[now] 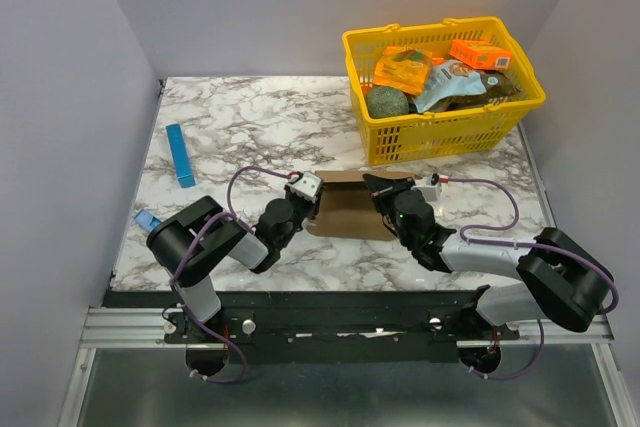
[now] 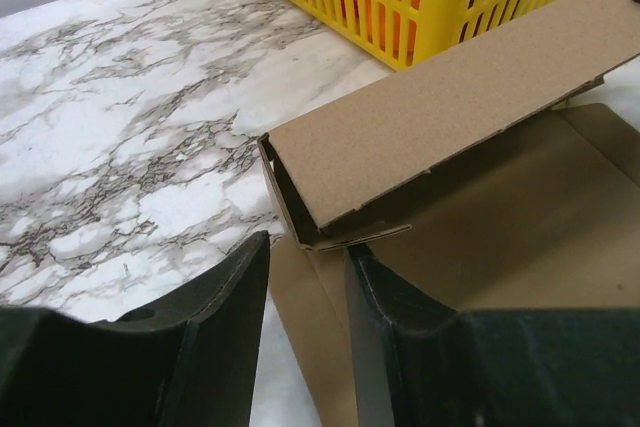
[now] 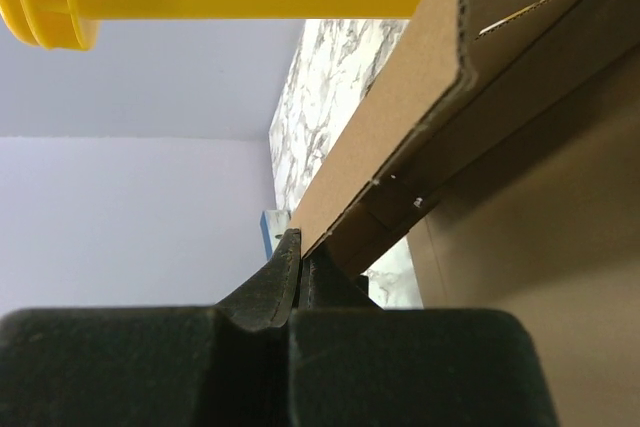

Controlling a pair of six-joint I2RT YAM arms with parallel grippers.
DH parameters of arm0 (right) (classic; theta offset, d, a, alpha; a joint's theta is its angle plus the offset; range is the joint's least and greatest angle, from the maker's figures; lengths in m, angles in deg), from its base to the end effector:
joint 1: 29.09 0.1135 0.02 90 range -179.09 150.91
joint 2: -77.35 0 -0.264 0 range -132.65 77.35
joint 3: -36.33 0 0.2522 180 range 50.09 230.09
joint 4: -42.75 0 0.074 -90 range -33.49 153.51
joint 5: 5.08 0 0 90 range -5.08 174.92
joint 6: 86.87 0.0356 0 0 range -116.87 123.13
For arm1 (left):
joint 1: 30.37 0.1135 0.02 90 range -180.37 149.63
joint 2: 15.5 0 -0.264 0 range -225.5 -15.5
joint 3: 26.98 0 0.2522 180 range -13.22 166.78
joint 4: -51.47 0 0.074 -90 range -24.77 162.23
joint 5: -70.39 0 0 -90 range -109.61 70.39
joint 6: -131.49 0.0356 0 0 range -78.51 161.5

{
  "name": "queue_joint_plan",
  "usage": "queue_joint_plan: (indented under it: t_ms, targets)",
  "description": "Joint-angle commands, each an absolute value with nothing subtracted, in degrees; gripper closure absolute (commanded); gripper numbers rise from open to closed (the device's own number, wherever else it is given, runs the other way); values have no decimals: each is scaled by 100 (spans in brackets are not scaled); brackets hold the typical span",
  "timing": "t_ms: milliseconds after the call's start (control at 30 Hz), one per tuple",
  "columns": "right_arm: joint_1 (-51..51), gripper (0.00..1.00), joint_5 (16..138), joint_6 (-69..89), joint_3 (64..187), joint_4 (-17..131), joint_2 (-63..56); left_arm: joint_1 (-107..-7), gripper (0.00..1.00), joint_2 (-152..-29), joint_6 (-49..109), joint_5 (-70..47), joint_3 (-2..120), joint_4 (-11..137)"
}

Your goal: Fold the paper box

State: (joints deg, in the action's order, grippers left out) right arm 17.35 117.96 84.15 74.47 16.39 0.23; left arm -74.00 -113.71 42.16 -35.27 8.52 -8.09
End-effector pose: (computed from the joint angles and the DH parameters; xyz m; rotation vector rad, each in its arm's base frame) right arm 0.1922 0.1740 0.1895 0.9634 1.6256 1.0790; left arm 0.2103 -0.1872 0.1447 0.4159 1.5816 -0.3545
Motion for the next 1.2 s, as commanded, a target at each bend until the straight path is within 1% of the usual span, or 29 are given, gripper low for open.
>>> queue_joint_plan:
  t_ms: [0, 33, 133, 267, 400, 633, 800, 1167]
  targets:
    - [1802, 99, 11612, 8285, 7496, 2135, -35, -7370, 37, -11437, 4317, -3631, 955, -2389]
    - [1811, 99, 11612, 8285, 7496, 2135, -35, -7361, 25, -11420, 4299, -3631, 955, -2380]
    - [1802, 99, 11612, 8302, 7496, 2162, -17, -7370, 15, -11420, 4273, -3605, 963, -2345]
    - [1811, 99, 11604, 8311, 7496, 2171, -17, -7369, 12, -11411, 4273, -3560, 1016, -2293]
    - [1802, 99, 11603, 8311, 7496, 2171, -17, -7352, 15, -11411, 4299, -3561, 1007, -2336]
    - [1802, 99, 11577, 8294, 7514, 2171, -34, -7343, 24, -11420, 4395, -3341, 1113, -2284]
    - [1811, 99, 11560, 8285, 7540, 2171, -61, -7308, 27, -11481, 4422, -3358, 1174, -2301]
    - [1802, 99, 11533, 8267, 7602, 2179, -122, -7211, 45, -11639, 4246, -3455, 1253, -2618]
